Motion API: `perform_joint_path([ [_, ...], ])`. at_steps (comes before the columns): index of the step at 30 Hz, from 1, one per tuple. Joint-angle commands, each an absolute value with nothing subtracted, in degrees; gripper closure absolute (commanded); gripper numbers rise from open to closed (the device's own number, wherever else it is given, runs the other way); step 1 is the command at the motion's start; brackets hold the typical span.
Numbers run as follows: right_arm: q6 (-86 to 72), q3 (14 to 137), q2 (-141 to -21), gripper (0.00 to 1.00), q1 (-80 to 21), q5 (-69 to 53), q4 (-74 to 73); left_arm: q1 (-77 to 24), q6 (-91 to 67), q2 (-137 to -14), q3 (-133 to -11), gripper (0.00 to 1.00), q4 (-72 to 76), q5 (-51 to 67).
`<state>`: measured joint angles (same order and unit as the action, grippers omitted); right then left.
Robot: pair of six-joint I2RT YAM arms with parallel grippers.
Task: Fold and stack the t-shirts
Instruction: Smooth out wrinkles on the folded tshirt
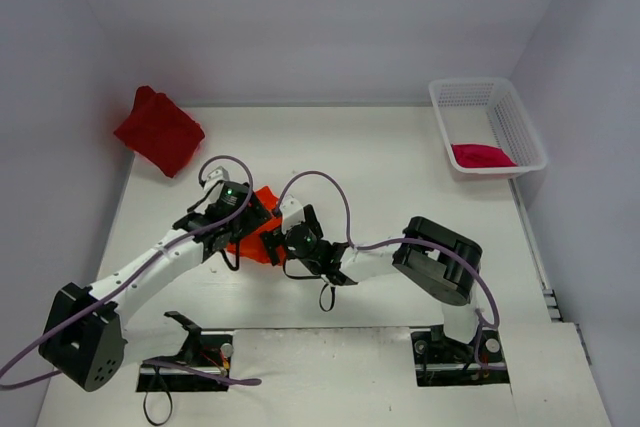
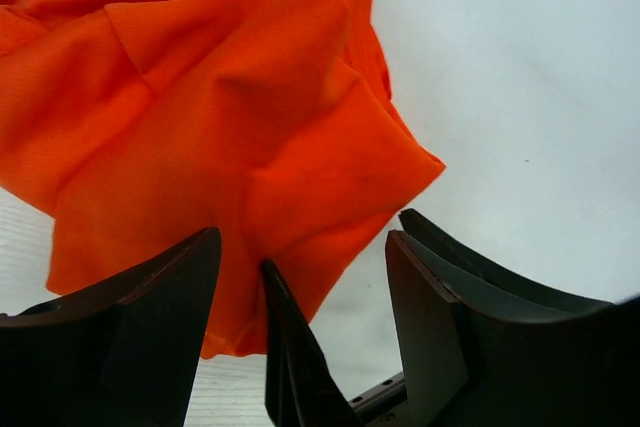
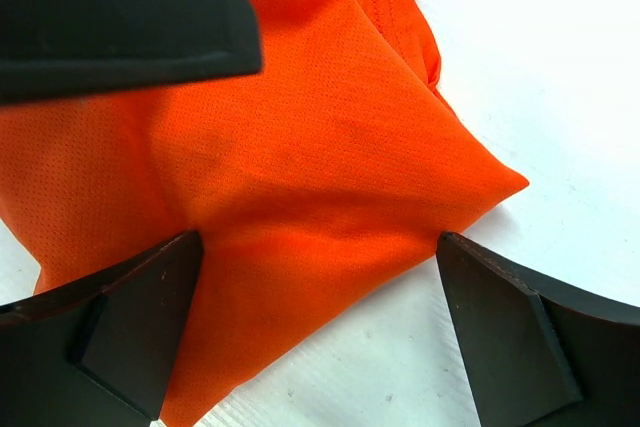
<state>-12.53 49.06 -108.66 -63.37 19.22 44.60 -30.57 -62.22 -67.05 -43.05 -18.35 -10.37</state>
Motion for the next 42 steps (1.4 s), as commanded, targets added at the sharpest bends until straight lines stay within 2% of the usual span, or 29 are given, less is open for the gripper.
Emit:
perform_joint_path([
  [1,-11.3,49.8,-107.8,0.00,-63.7,21.6,43.8,-29.0,-59.7,-66.0,-42.5,0.39,-18.9,-9.4],
  [9,-11.0,49.4,-105.7,0.00,-63.6,22.4,42.6,-24.6,-57.6,-66.4,-37.0,0.39,-15.4,-5.6],
  [20,-11.2,49.2,-105.4,0.00,-63.5,22.9,41.8,-16.8,-50.2,-65.9,-36.4,0.39,-16.3,-3.2],
  [42,-12.6,48.1,-106.1,0.00,-63.3,23.7,41.9,-14.5,-46.0,-68.6,-38.0,0.39,-15.0,-2.8],
])
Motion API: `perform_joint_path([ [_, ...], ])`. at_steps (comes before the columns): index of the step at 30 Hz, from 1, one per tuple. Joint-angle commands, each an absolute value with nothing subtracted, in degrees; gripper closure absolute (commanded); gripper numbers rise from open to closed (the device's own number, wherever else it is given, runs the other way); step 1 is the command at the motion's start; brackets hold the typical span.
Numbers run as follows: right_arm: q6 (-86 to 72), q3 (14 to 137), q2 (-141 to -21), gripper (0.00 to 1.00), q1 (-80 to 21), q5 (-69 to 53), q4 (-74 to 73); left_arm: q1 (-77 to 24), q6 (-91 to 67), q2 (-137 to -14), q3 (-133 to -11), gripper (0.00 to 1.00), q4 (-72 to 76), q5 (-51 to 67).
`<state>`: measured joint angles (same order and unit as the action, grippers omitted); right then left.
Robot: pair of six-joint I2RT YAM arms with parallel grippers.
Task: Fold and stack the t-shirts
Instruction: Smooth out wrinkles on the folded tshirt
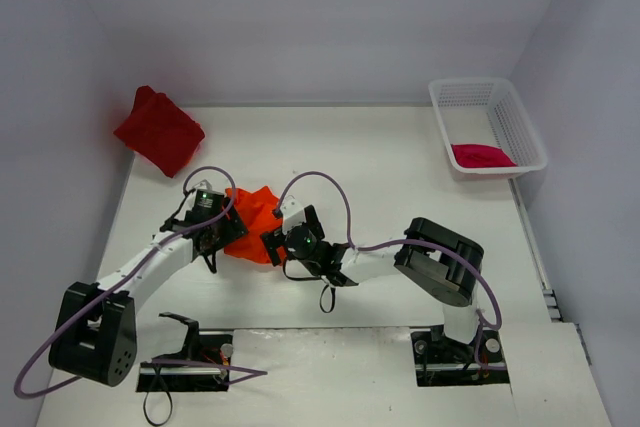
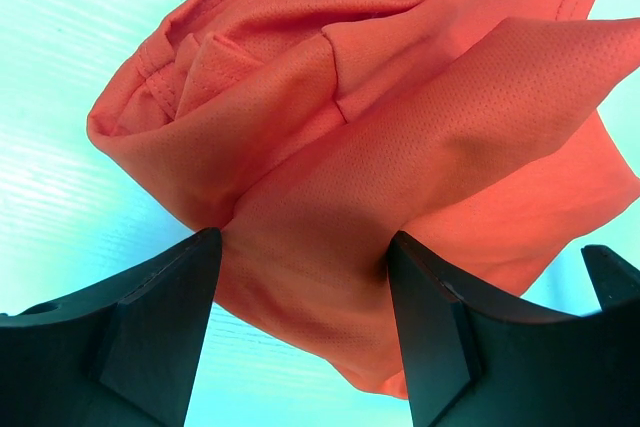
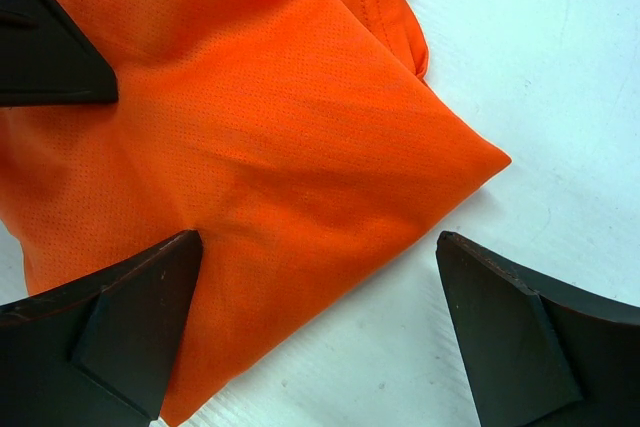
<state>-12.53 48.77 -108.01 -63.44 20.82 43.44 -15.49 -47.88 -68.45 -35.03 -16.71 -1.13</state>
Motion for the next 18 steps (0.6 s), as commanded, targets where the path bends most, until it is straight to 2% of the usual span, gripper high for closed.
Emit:
perform_joint_path([
  [1,-12.6,48.1,-106.2,0.00,-63.3,23.6,42.0,-14.3,-45.9,-68.7,-38.0,0.39,-15.0,-2.6],
  [18,-11.2,48.3,-100.6,0.00,-62.5,22.9,41.3,-13.4,-46.7,-73.4,-48.6,0.39,-15.1,-0.2],
])
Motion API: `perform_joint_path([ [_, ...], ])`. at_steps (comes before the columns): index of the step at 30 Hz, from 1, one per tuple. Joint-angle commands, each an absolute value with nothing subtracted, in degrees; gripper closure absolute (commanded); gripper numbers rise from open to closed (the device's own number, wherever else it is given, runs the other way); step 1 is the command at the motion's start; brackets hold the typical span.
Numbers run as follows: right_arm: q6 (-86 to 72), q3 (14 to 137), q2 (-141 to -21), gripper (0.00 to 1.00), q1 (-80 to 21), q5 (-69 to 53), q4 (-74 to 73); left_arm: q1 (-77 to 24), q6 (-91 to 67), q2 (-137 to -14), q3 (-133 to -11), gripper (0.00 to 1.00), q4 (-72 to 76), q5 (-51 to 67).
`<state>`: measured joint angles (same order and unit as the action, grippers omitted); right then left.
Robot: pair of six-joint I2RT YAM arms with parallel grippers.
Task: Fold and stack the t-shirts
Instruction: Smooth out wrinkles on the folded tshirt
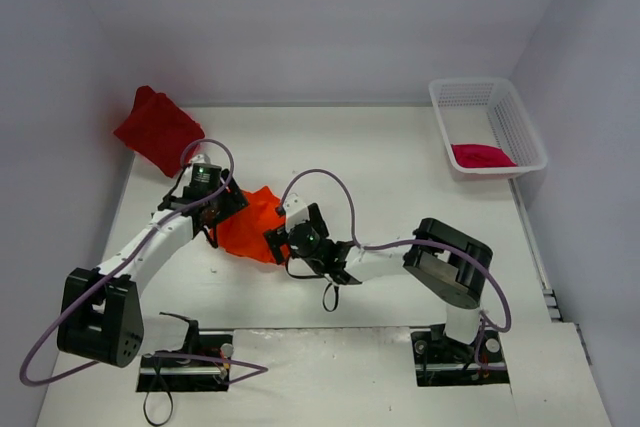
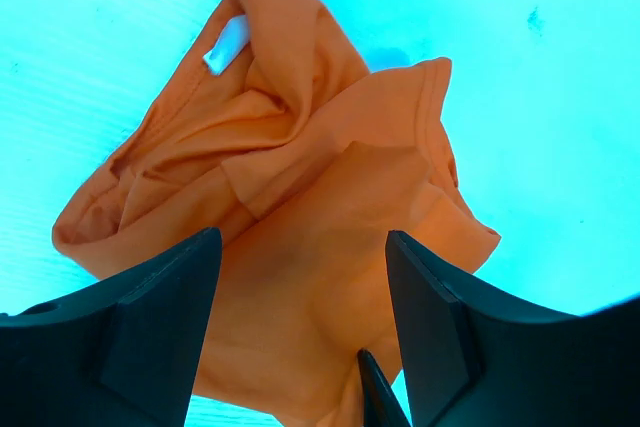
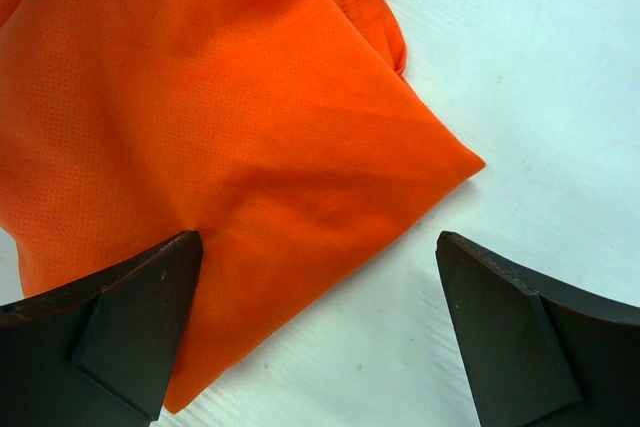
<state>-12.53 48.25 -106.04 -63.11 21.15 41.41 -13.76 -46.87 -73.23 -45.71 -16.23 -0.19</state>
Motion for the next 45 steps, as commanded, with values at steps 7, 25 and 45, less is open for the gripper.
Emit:
perform_joint_path([
  [7,-8.7,49.3,-96.2,0.00,-61.7,22.9,39.3,-13.5,-48.6,-73.5,-48.9,0.39,-13.9,0.0],
  [25,-2.4,54.0,-102.0,0.00,-54.0,17.2,42.3,-18.1,-52.6,-76.5,-47.8,0.39,-10.0,-1.6],
  [45,-2.3,53.5,-105.9,0.00,-53.3,15.3,43.4,-18.3,-52.0,-80.1,-43.4,0.39,-5.9,-2.3],
])
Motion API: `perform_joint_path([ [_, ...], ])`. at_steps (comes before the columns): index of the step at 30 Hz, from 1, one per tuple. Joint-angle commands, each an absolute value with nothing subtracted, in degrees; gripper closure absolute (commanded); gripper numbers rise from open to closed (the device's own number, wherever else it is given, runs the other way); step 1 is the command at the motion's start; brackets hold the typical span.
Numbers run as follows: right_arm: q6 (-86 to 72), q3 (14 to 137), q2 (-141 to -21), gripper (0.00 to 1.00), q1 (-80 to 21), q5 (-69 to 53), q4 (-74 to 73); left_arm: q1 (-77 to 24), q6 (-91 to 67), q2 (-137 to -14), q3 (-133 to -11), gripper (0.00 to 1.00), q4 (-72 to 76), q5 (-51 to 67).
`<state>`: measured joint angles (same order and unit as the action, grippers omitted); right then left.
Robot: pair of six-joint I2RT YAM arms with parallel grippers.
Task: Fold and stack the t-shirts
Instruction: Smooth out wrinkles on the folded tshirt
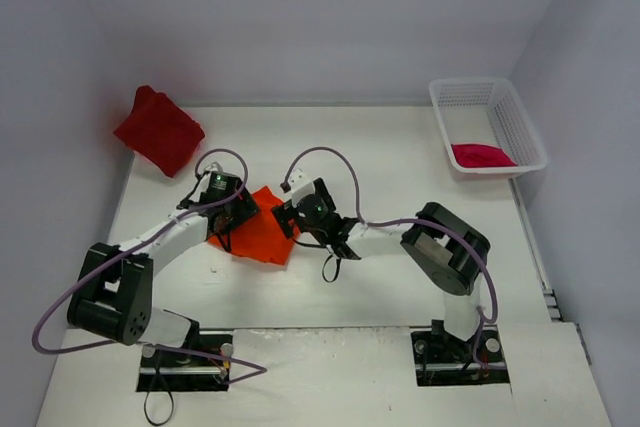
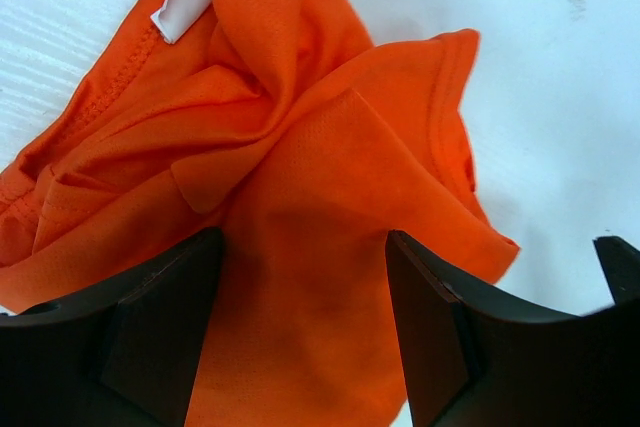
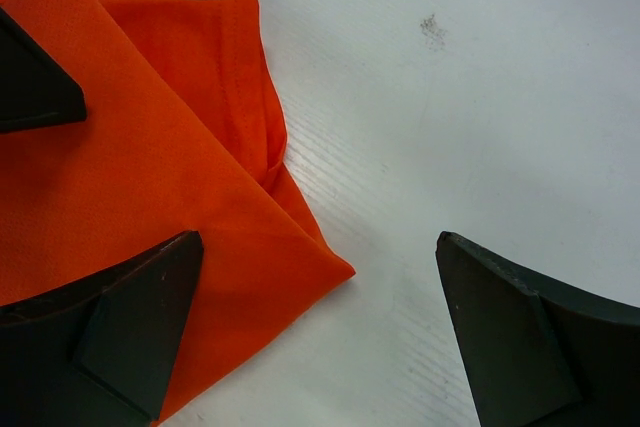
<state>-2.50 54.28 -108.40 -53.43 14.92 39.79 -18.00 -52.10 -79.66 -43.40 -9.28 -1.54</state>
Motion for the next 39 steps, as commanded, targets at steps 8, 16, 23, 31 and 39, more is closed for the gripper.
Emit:
perform_joint_path([
  [8,-3.9,49.0,-104.2,0.00,-54.1,15.9,43.7,-18.1,-52.0,-87.9,-44.1,0.39,-1.6,-0.8],
  [16,-5.1,45.9,-101.6,0.00,-58.0,18.8,42.0,-18.0,-51.0,-91.0,-48.4,0.39,-1.1,-0.5],
  [23,-8.3,44.4,-101.0,0.00,-61.7,21.0,40.2,-18.0,-51.3,-94.3,-48.9,0.39,3.2,0.0],
  [31,-13.1,43.0,-101.2,0.00,-65.4,22.5,39.8,-18.4,-51.5,-96.4,-48.6,0.39,7.5,3.3],
  [39,-13.8,45.1,-102.8,0.00,-68.0,24.5,39.0,-19.3,-51.0,-95.5,-48.3,0.39,10.0,4.3],
])
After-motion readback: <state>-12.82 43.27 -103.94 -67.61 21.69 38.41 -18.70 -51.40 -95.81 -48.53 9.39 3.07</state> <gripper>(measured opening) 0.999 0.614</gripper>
